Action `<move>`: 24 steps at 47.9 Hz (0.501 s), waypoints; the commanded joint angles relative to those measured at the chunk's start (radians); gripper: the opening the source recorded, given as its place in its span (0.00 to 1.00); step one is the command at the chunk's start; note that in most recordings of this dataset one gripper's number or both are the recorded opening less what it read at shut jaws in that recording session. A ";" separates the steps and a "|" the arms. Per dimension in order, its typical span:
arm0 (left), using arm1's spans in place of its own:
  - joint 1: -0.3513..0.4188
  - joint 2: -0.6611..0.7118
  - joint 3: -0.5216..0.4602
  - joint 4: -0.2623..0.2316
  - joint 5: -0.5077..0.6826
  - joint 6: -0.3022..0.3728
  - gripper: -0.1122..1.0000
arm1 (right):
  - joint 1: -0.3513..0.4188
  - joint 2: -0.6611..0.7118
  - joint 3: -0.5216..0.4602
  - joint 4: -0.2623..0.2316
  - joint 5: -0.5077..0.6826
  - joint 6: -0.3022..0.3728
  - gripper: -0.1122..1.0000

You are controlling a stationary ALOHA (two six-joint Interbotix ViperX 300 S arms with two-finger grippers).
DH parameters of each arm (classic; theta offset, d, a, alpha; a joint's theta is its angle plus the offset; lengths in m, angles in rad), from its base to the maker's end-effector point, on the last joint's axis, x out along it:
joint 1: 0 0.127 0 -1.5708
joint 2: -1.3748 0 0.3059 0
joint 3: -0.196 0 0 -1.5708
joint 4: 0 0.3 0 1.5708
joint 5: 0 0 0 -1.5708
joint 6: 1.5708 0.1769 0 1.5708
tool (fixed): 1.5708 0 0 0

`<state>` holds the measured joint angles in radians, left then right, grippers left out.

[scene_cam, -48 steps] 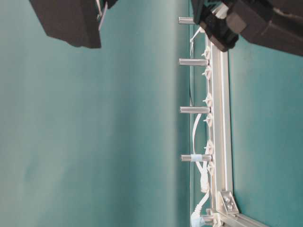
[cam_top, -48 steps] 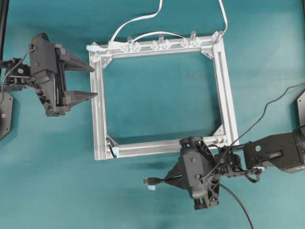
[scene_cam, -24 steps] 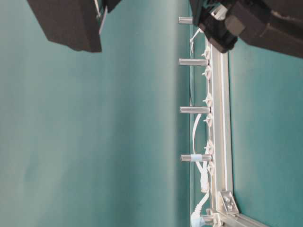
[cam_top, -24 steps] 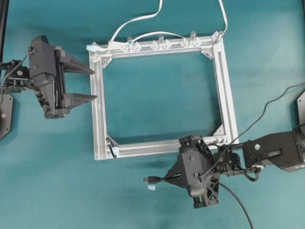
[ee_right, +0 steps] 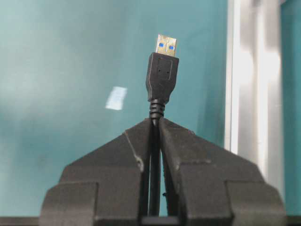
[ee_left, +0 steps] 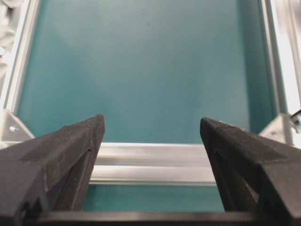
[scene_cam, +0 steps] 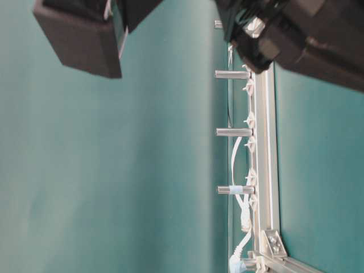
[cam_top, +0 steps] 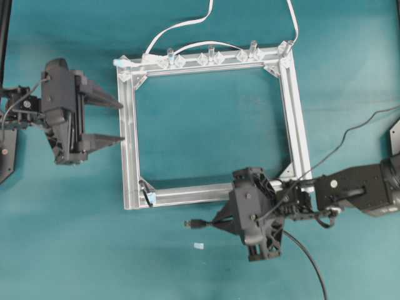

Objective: Insert the wire through the string loop located on the left side.
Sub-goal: 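Lift the cable and carry it toward the zip-tie loop at the frame corner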

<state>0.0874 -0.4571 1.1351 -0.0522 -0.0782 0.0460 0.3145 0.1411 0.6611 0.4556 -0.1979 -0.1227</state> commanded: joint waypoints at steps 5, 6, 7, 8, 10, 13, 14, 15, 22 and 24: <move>-0.051 -0.006 -0.014 0.000 0.023 -0.011 0.85 | -0.043 -0.034 -0.021 -0.037 0.025 -0.002 0.17; -0.057 -0.006 -0.014 0.000 0.025 -0.014 0.85 | -0.048 -0.032 -0.023 -0.043 0.031 -0.002 0.17; -0.061 -0.006 -0.014 0.000 0.028 -0.017 0.84 | -0.055 -0.034 -0.023 -0.051 0.040 -0.002 0.17; -0.066 -0.006 -0.012 0.000 0.029 -0.021 0.84 | -0.060 -0.034 -0.023 -0.057 0.046 -0.002 0.17; -0.075 -0.006 -0.012 0.000 0.031 -0.034 0.84 | -0.069 -0.034 -0.023 -0.066 0.057 -0.002 0.16; -0.087 -0.006 -0.008 0.000 0.031 -0.060 0.84 | -0.081 -0.034 -0.025 -0.080 0.067 -0.002 0.17; -0.092 -0.006 -0.006 0.000 0.031 -0.069 0.85 | -0.084 -0.034 -0.025 -0.084 0.069 -0.002 0.17; -0.097 -0.006 -0.005 0.000 0.031 -0.075 0.85 | -0.087 -0.034 -0.025 -0.087 0.072 -0.002 0.17; -0.135 -0.006 0.002 -0.002 0.032 -0.104 0.84 | -0.107 -0.034 -0.026 -0.115 0.081 -0.002 0.17; -0.146 -0.006 0.002 0.000 0.032 -0.109 0.84 | -0.114 -0.034 -0.026 -0.118 0.084 -0.002 0.17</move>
<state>-0.0353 -0.4571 1.1428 -0.0522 -0.0430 -0.0491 0.2117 0.1411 0.6581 0.3482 -0.1150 -0.1212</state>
